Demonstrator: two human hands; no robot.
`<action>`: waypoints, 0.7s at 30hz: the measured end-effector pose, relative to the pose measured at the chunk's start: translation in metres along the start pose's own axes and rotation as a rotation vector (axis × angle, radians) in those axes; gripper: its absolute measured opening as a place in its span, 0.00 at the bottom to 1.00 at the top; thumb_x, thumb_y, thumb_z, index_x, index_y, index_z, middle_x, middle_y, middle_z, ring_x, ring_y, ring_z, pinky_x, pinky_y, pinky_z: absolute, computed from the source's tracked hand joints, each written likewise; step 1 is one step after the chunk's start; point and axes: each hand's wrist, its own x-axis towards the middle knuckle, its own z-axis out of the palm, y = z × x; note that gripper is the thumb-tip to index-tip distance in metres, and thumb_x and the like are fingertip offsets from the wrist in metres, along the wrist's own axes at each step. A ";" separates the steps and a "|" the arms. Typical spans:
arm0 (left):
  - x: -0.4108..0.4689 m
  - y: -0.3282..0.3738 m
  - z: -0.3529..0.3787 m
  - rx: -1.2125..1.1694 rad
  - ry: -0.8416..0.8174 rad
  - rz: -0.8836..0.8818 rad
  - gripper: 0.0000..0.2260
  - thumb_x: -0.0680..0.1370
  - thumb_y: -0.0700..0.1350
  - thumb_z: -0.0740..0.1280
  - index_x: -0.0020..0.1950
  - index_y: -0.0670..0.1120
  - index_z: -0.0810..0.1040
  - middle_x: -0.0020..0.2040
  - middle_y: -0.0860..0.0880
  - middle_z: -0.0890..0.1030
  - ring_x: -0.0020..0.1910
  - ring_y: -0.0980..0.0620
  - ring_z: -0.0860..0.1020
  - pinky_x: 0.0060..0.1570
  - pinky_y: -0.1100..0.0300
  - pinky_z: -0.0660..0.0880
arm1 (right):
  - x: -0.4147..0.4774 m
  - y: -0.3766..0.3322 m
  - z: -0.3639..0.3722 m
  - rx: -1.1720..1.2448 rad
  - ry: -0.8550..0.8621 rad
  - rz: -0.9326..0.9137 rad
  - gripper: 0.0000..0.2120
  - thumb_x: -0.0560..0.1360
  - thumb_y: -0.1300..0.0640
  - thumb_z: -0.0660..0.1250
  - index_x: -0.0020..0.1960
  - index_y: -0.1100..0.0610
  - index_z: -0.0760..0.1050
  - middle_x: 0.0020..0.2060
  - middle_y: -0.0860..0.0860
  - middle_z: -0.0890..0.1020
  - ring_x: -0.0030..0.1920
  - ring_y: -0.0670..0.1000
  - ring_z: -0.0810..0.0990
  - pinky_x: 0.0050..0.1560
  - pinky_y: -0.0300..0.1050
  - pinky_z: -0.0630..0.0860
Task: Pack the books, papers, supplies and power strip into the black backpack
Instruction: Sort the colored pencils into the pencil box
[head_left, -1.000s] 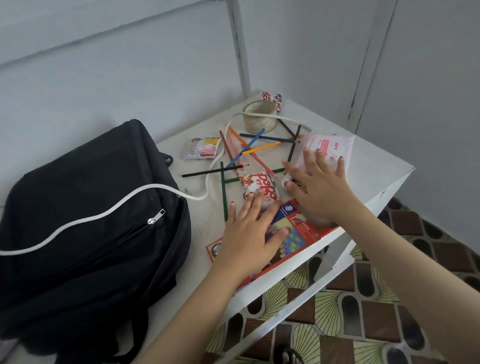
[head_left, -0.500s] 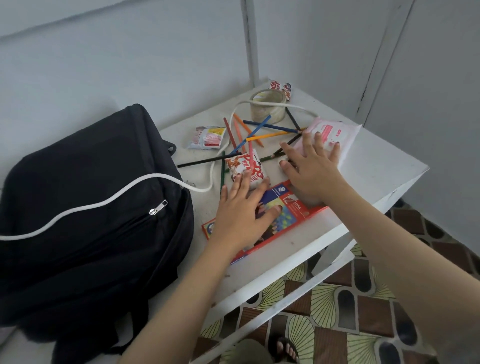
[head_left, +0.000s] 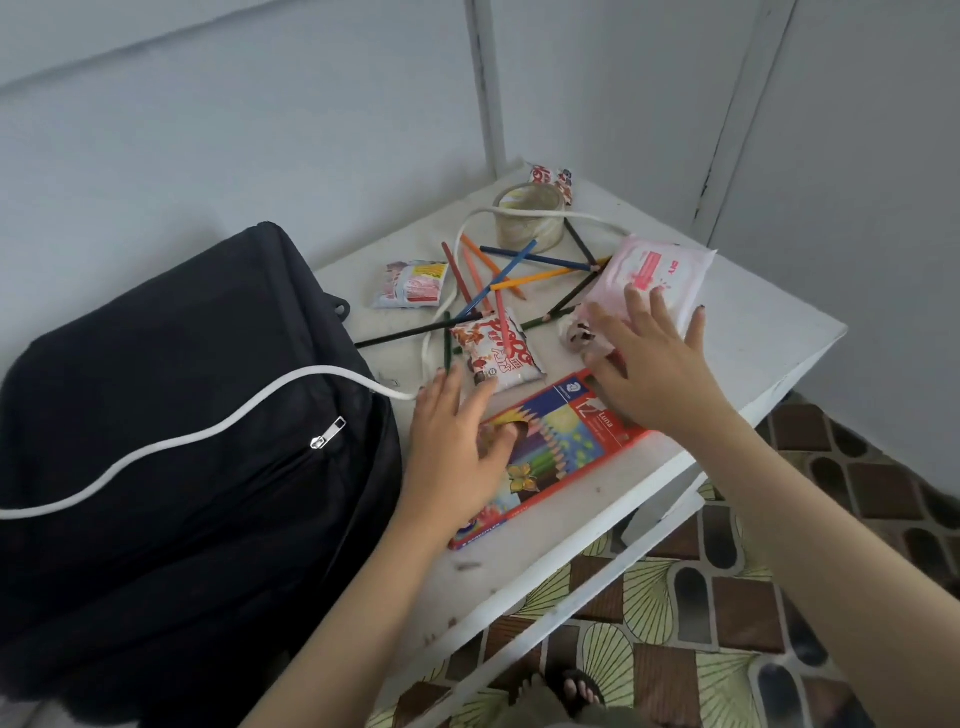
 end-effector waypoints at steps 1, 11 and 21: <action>-0.004 -0.002 0.001 0.001 -0.020 -0.019 0.24 0.79 0.55 0.60 0.74 0.54 0.61 0.78 0.48 0.51 0.76 0.51 0.45 0.70 0.58 0.40 | -0.003 0.003 0.002 -0.018 0.008 0.005 0.24 0.80 0.45 0.50 0.75 0.43 0.54 0.77 0.55 0.50 0.76 0.59 0.45 0.70 0.65 0.37; -0.013 -0.003 0.004 -0.017 -0.002 -0.084 0.24 0.80 0.53 0.59 0.75 0.52 0.59 0.78 0.47 0.51 0.76 0.52 0.44 0.72 0.57 0.42 | 0.013 0.030 0.001 -0.001 0.103 0.122 0.26 0.80 0.51 0.54 0.77 0.50 0.53 0.76 0.59 0.52 0.76 0.60 0.46 0.70 0.68 0.41; 0.001 0.014 -0.001 -0.141 0.069 -0.073 0.22 0.77 0.44 0.65 0.71 0.50 0.65 0.71 0.51 0.66 0.71 0.57 0.61 0.67 0.58 0.66 | 0.039 0.035 -0.011 0.137 0.055 -0.105 0.24 0.77 0.53 0.62 0.72 0.49 0.66 0.75 0.59 0.58 0.75 0.62 0.52 0.71 0.64 0.43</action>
